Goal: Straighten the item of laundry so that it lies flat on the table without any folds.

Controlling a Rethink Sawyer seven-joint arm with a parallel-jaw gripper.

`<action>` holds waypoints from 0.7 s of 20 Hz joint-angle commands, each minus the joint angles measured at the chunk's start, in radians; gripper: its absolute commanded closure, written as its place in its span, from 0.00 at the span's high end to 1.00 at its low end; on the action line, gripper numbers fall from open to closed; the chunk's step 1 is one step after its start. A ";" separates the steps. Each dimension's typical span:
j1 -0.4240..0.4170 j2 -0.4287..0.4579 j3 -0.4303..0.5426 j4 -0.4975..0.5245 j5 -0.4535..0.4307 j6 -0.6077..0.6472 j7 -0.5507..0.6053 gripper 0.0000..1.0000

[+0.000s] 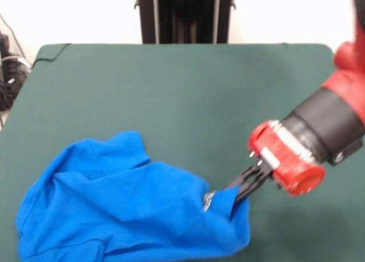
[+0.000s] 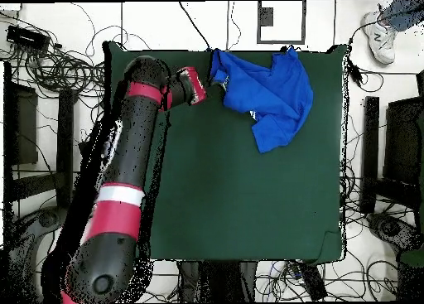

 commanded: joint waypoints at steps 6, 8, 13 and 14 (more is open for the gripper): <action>0.035 0.164 -0.139 -0.017 0.091 0.374 0.765 0.00; 0.011 0.202 -0.159 -0.089 0.116 0.412 0.870 0.00; -0.061 0.283 -0.238 -0.269 0.174 0.549 1.092 0.00; -0.077 0.295 -0.256 -0.303 0.186 0.579 1.124 0.00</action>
